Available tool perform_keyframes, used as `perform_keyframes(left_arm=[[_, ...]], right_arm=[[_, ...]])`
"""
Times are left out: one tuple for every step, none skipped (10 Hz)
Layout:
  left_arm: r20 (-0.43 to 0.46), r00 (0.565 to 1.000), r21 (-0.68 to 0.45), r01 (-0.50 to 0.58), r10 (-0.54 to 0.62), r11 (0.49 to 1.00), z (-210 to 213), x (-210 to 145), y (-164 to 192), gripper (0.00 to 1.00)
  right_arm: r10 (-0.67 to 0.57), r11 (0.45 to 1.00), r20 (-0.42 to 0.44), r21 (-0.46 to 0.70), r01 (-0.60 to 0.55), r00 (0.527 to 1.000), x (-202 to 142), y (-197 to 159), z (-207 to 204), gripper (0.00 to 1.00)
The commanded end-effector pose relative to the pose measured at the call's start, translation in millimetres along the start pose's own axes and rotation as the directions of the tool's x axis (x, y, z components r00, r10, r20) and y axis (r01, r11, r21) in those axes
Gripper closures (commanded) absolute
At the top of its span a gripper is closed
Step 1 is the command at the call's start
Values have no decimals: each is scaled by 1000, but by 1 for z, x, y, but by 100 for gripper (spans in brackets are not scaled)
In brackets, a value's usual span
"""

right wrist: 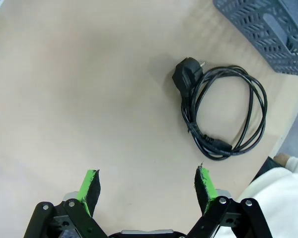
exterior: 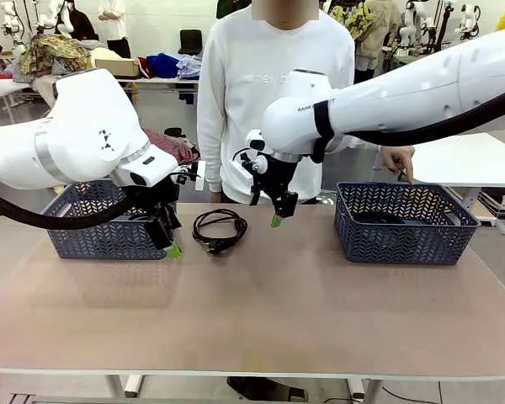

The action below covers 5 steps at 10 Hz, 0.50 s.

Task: Organize the cables according to human instructions.
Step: Pick up a bundle of cables and place it in the basket indicated by the human.

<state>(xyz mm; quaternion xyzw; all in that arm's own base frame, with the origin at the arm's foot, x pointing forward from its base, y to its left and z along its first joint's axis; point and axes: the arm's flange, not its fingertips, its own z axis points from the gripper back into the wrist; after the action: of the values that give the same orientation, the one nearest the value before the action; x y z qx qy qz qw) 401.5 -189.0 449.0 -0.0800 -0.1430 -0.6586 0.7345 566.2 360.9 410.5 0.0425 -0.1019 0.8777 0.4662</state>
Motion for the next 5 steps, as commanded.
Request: perform_keyframes(left_arm=[[-5,1000,1,-1,1,1000,2,-2,0,0],[-5,1000,1,-1,1,1000,2,-2,0,0],[-5,1000,1,-1,1,1000,2,-2,0,0],[-5,1000,1,-1,1,1000,2,-2,0,0],[-5,1000,1,-1,1,1000,2,-2,0,0]], right_arm=[[88,996,-34,6,-88,996,3,-19,-4,0],[128,992,-53,19,-127,990,6,-27,-11,0],[162,987,-63,29,-161,985,8,-33,-18,0],[201,979,-73,36,-199,977,10,-40,-24,0],[225,974,-76,48,-222,971,13,-46,-29,0]])
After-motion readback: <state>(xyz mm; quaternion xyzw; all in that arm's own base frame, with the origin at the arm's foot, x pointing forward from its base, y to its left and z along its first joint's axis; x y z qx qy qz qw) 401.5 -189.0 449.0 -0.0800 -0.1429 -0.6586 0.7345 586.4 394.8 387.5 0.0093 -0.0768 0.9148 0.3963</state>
